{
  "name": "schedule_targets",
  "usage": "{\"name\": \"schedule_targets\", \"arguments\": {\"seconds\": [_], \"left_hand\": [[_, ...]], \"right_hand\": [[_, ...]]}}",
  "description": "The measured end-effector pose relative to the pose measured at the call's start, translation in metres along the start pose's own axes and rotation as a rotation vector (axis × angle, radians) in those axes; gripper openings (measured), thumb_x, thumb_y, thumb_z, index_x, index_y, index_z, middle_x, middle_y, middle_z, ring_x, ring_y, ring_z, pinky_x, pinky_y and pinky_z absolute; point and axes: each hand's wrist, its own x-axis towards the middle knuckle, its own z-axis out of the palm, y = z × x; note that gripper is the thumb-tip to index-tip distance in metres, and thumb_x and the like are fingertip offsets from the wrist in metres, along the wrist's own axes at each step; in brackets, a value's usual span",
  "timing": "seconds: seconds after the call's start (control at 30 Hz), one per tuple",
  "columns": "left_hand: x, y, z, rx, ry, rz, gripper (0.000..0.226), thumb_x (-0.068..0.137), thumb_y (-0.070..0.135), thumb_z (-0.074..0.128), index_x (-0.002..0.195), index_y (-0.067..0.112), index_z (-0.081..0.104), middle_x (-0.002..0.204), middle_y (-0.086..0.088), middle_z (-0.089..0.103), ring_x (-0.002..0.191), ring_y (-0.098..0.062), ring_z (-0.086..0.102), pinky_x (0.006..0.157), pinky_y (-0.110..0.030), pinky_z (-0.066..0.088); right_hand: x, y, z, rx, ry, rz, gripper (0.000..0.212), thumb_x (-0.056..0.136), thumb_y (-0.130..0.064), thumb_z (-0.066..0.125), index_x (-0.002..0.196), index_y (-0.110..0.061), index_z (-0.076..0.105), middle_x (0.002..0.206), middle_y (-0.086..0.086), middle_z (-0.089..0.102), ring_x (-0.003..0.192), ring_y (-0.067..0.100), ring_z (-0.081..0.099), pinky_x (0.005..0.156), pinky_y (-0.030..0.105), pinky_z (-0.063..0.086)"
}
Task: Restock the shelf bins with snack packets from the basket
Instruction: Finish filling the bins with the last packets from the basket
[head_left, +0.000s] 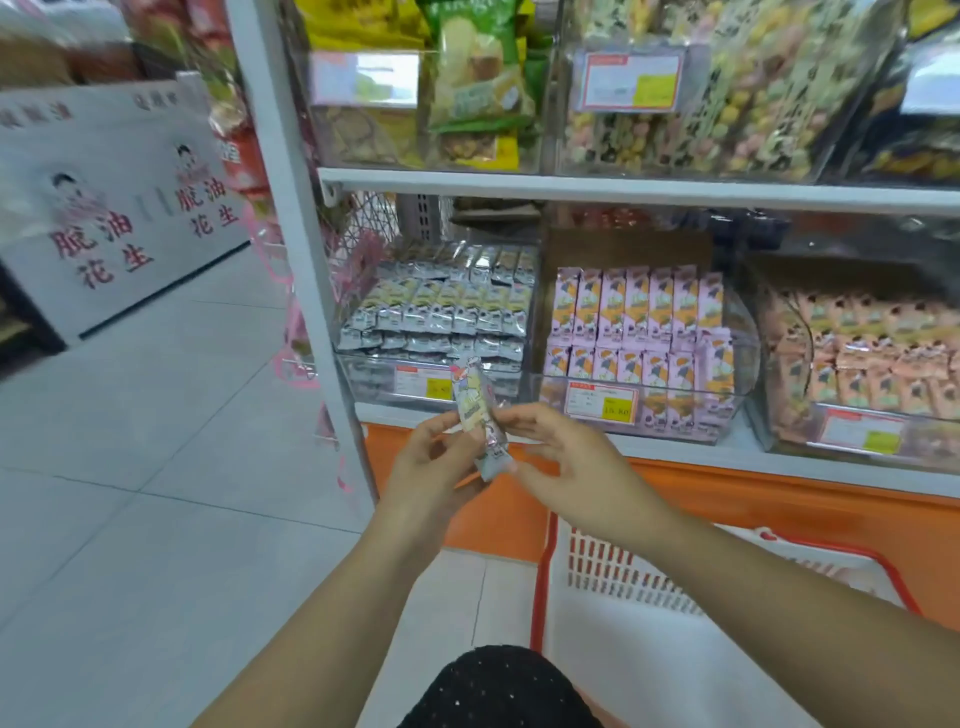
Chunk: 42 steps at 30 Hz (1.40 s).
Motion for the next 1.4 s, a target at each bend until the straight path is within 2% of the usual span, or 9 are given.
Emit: {"name": "schedule_targets", "arguments": {"seconds": [0.17, 0.33, 0.47, 0.57, 0.7, 0.9, 1.0, 1.13, 1.4], "left_hand": [[0.014, 0.023, -0.020, -0.004, 0.011, 0.087, 0.034, 0.088, 0.011, 0.062, 0.122, 0.010, 0.058, 0.106, -0.010, 0.064, 0.091, -0.017, 0.067, 0.085, -0.034, 0.056], [0.037, 0.049, -0.042, 0.207, 0.100, 0.228, 0.020, 0.087, 0.009, 0.064, 0.100, 0.023, 0.071, 0.099, -0.001, 0.073, 0.099, -0.018, 0.068, 0.089, -0.035, 0.053], [0.074, 0.076, -0.065, 0.601, 0.413, 0.415, 0.021, 0.086, 0.018, 0.065, 0.106, 0.021, 0.069, 0.097, 0.009, 0.069, 0.093, -0.012, 0.064, 0.088, -0.030, 0.051], [0.100, 0.097, -0.071, 0.866, 0.514, 0.509, 0.013, 0.087, 0.014, 0.060, 0.094, 0.023, 0.067, 0.076, 0.012, 0.056, 0.078, -0.017, 0.057, 0.071, -0.023, 0.046], [0.141, 0.109, -0.071, 1.214, 0.525, 0.505, 0.041, 0.088, 0.010, 0.057, 0.129, 0.014, 0.055, 0.101, -0.007, 0.066, 0.079, -0.025, 0.060, 0.071, -0.035, 0.052], [0.181, 0.111, -0.069, 1.505, 0.526, 0.430, 0.037, 0.091, 0.006, 0.048, 0.126, 0.016, 0.056, 0.102, -0.015, 0.067, 0.069, -0.025, 0.053, 0.061, -0.036, 0.050], [0.186, 0.110, -0.069, 1.601, 0.515, 0.438, 0.034, 0.092, 0.005, 0.046, 0.123, 0.010, 0.058, 0.106, -0.015, 0.062, 0.078, -0.027, 0.053, 0.070, -0.041, 0.051], [0.185, 0.108, -0.069, 1.778, 0.511, 0.403, 0.031, 0.090, -0.002, 0.045, 0.117, 0.003, 0.059, 0.119, -0.013, 0.051, 0.096, -0.032, 0.059, 0.066, -0.040, 0.043], [0.182, 0.114, -0.061, 2.179, 0.434, 0.455, 0.036, 0.091, 0.008, 0.045, 0.125, 0.011, 0.055, 0.124, -0.009, 0.058, 0.120, -0.028, 0.047, 0.094, -0.036, 0.041]], "right_hand": [[0.037, -0.020, 0.010, -0.039, -0.075, -0.039, 0.044, 0.091, -0.008, 0.058, 0.131, -0.025, 0.049, 0.132, -0.014, 0.052, 0.123, -0.005, 0.046, 0.102, 0.013, 0.037], [0.076, -0.028, 0.007, -0.238, -0.142, -0.050, 0.051, 0.094, -0.016, 0.055, 0.141, -0.028, 0.039, 0.148, -0.008, 0.038, 0.134, 0.009, 0.037, 0.107, 0.025, 0.033], [0.110, -0.004, -0.017, -0.680, 0.010, 0.036, 0.064, 0.093, -0.026, 0.056, 0.149, -0.021, 0.026, 0.160, 0.000, 0.005, 0.147, 0.020, 0.004, 0.119, 0.039, 0.011], [0.117, 0.018, -0.024, -0.842, -0.011, 0.104, 0.076, 0.094, -0.032, 0.056, 0.152, -0.014, 0.010, 0.160, 0.006, -0.006, 0.147, 0.022, -0.004, 0.120, 0.038, 0.004], [0.114, 0.034, -0.015, -0.830, 0.003, 0.124, 0.087, 0.093, -0.039, 0.056, 0.152, -0.015, -0.003, 0.158, 0.001, -0.016, 0.146, 0.017, -0.013, 0.120, 0.035, 0.003], [0.115, 0.037, -0.012, -0.816, 0.042, 0.116, 0.087, 0.093, -0.044, 0.053, 0.152, -0.018, -0.006, 0.157, -0.003, -0.020, 0.145, 0.015, -0.016, 0.118, 0.034, 0.001], [0.114, 0.040, -0.013, -0.821, 0.041, 0.106, 0.087, 0.093, -0.045, 0.051, 0.151, -0.019, -0.007, 0.151, -0.008, -0.028, 0.144, 0.013, -0.018, 0.118, 0.033, 0.001], [0.115, 0.039, -0.011, -0.818, 0.055, 0.091, 0.089, 0.092, -0.042, 0.055, 0.151, -0.019, -0.006, 0.156, -0.006, -0.022, 0.144, 0.012, -0.018, 0.109, 0.026, -0.003], [0.118, 0.036, -0.019, -0.860, 0.057, 0.058, 0.082, 0.091, -0.044, 0.055, 0.152, -0.019, 0.006, 0.160, -0.001, -0.005, 0.147, 0.015, -0.005, 0.119, 0.034, -0.002]]}}
